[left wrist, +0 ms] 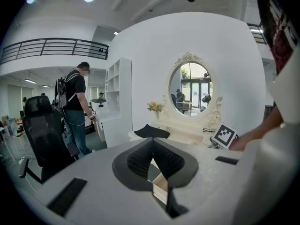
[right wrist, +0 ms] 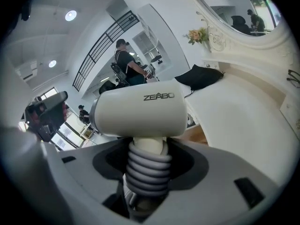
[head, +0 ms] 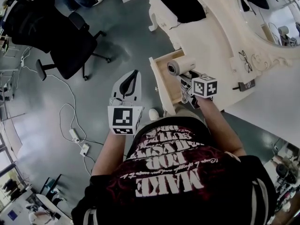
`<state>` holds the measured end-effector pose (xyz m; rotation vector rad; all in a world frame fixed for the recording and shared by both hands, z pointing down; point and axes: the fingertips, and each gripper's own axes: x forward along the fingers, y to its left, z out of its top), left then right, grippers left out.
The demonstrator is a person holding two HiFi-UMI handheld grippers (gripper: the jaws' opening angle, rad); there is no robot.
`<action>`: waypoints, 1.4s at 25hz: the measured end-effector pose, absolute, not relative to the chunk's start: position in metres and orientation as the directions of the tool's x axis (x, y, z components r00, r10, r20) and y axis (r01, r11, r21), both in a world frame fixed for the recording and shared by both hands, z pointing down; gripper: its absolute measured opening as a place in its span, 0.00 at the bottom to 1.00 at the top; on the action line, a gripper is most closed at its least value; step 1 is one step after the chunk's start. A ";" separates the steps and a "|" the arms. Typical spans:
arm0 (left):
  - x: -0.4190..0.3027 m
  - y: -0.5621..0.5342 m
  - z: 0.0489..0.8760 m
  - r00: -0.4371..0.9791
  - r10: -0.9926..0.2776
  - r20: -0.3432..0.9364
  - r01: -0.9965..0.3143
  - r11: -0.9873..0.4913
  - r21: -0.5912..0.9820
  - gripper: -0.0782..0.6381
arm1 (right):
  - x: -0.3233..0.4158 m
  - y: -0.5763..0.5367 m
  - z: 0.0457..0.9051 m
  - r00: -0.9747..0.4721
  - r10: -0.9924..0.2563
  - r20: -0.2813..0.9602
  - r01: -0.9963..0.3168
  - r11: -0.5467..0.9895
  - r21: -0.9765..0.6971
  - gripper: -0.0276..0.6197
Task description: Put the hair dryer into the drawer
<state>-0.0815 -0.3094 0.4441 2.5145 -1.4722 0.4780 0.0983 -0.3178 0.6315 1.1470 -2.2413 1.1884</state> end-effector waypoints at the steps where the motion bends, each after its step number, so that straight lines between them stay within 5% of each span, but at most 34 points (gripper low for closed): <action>1: -0.082 -0.309 0.445 0.454 -0.812 0.367 -0.872 -0.489 -0.002 0.12 | 0.098 -0.319 0.636 -0.606 -0.489 0.628 -0.793 0.315 -0.521 0.40; 35: -0.095 -0.307 0.490 0.357 -0.796 0.489 -0.916 -0.401 0.015 0.12 | 0.094 -0.323 0.799 -0.526 -0.238 0.817 -0.848 0.216 -0.483 0.40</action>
